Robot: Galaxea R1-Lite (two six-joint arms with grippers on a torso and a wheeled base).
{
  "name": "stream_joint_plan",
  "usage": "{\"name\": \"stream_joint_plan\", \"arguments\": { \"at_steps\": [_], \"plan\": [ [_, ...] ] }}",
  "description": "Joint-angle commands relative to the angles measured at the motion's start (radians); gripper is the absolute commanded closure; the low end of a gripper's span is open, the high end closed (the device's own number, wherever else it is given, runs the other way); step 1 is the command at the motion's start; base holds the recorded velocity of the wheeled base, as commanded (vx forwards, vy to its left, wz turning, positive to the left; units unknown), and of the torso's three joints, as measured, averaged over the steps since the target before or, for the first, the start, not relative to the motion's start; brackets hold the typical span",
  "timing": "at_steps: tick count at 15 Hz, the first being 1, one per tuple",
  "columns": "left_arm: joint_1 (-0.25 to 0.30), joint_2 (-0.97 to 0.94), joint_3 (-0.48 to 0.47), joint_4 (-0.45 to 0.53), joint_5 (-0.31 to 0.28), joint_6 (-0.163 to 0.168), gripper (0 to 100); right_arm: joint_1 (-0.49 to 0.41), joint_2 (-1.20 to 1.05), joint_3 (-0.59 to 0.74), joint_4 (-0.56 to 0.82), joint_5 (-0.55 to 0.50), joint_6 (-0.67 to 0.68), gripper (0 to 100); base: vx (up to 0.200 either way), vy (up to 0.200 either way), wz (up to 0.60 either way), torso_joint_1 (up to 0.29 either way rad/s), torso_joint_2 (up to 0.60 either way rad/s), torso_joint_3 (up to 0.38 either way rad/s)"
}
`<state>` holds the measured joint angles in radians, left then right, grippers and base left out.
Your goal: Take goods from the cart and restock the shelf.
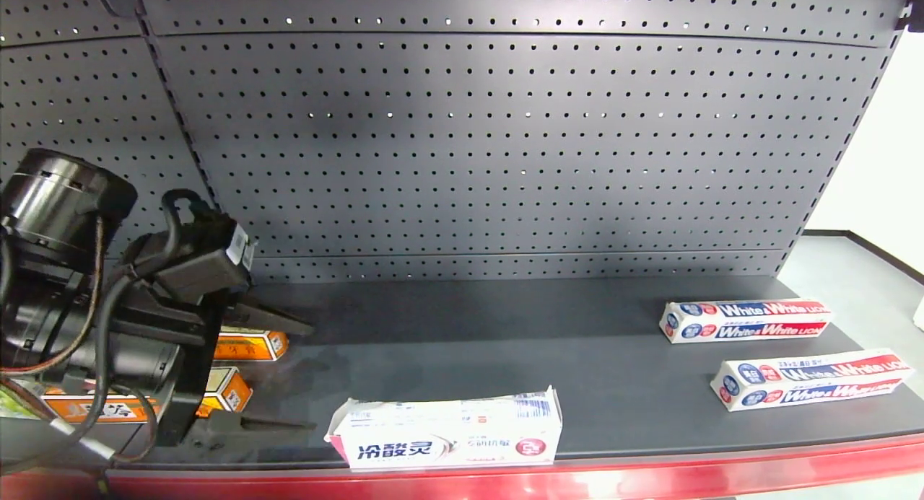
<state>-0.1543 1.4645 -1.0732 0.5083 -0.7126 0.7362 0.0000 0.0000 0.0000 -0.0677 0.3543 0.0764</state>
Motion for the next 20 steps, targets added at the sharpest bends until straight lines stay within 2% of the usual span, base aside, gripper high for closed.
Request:
{"name": "stream_joint_plan", "arguments": {
  "at_steps": [1,2,3,4,5,6,7,9,10,11,12,13,16,17,19,20],
  "plan": [
    [-0.013,-0.032,0.022,-0.142,0.038,-0.143,0,0.000,0.000,0.000,-0.001,0.000,0.000,100,0.000,0.000,0.00,0.000,0.00,0.000],
    [-0.014,-0.032,0.062,-0.246,0.120,-0.192,0,0.000,0.000,0.000,0.000,0.000,0.000,100,0.000,0.000,0.00,0.000,0.00,0.000],
    [-0.014,-0.032,0.075,-0.272,0.147,-0.198,0,0.000,0.000,0.000,0.000,0.000,0.000,100,0.000,0.000,0.00,0.000,0.00,0.000],
    [-0.019,-0.032,0.168,-0.429,0.266,-0.233,0,0.000,0.000,0.000,0.000,0.000,0.000,100,0.000,0.000,0.00,0.000,0.00,0.000],
    [-0.019,-0.032,0.168,-0.429,0.266,-0.233,0,0.000,0.000,0.000,0.000,0.000,0.000,100,0.000,0.000,0.00,0.000,0.00,0.000],
    [-0.024,-0.032,0.262,-0.625,0.366,-0.307,0,0.000,0.000,0.000,0.000,0.000,0.000,100,0.000,0.000,0.00,0.000,0.00,0.000],
    [-0.027,-0.032,0.295,-0.743,0.441,-0.360,0,0.000,0.000,0.000,0.000,0.000,0.000,100,0.000,0.000,0.00,0.000,0.00,0.000],
    [-0.041,-0.038,0.337,-0.878,0.584,-0.417,0,0.000,0.000,0.000,0.000,0.000,0.000,100,0.000,0.000,0.00,0.000,0.00,0.000],
    [-0.041,-0.038,0.337,-0.878,0.584,-0.417,0,0.000,0.000,0.000,0.000,0.000,0.000,100,0.000,0.000,0.00,0.000,0.00,0.000],
    [-0.096,-0.093,0.409,-1.004,0.752,-0.494,0,0.000,0.000,0.000,0.000,-0.001,0.000,100,0.000,0.000,0.00,0.000,0.00,0.000],
    [-0.126,-0.118,0.447,-1.041,0.825,-0.523,0,0.000,0.000,0.000,-0.001,0.000,0.000,100,0.000,0.000,0.00,0.000,0.00,0.000],
    [-0.139,-0.147,0.492,-1.077,0.884,-0.535,0,0.000,0.000,0.000,-0.001,0.000,0.000,100,0.000,0.000,0.00,0.000,0.00,0.000],
    [-0.136,-0.204,0.530,-1.111,0.914,-0.534,0,0.000,0.000,0.000,0.000,0.000,0.000,100,0.000,0.000,0.00,0.000,0.00,0.000],
    [-0.137,-0.279,0.547,-1.100,0.949,-0.535,0,0.000,0.000,0.000,-0.001,0.000,0.000,100,0.000,0.000,0.00,0.000,0.00,0.000],
    [-0.139,-0.328,0.572,-1.099,0.970,-0.535,0,0.000,0.000,0.000,0.000,0.000,0.000,100,0.000,0.000,0.00,0.000,0.00,0.000],
    [-0.136,-0.408,0.615,-1.099,0.998,-0.538,0,0.000,0.000,0.000,0.000,0.000,0.000,100,0.000,0.000,0.00,0.000,0.00,0.000]
  ]
}}
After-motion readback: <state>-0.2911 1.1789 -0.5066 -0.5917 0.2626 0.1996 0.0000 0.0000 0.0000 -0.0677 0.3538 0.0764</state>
